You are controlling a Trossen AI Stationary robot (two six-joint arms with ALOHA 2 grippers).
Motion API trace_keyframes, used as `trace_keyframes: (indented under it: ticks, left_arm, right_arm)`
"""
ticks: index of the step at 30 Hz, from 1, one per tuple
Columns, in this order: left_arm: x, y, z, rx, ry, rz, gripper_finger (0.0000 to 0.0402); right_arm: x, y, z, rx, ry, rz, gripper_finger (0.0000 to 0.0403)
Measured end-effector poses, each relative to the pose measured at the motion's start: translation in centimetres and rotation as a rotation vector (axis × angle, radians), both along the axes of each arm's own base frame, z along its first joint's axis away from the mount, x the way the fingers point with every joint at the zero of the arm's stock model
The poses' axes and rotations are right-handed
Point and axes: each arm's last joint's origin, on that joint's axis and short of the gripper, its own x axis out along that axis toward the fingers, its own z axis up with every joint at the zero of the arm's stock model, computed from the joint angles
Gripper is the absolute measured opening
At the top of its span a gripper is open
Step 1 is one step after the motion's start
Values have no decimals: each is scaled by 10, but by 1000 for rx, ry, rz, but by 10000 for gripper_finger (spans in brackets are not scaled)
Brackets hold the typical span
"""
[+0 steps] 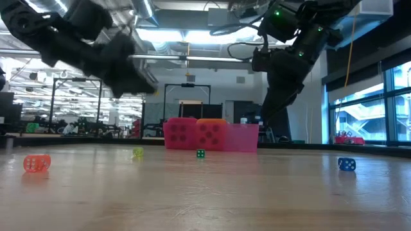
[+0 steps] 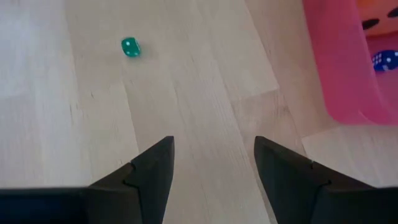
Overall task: Pick & Place Dice
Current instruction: Put the small yellow die into the red bin
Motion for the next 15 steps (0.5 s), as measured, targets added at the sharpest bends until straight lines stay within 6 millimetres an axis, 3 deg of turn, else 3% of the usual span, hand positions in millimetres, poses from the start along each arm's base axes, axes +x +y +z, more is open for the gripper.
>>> trace_keyframes:
  ticks: [3, 7, 15]
  left_arm:
    - [8, 1, 16, 59, -60, -45, 35]
    - [28, 8, 29, 91, -12, -58, 35]
    - [103, 46, 34, 189, 117, -49, 37]
  right_arm:
    - [0, 0, 0, -2, -3, 2, 221]
    - [2, 0, 1, -18, -17, 23, 221]
    - [12, -5, 10, -85, -151, 33, 221]
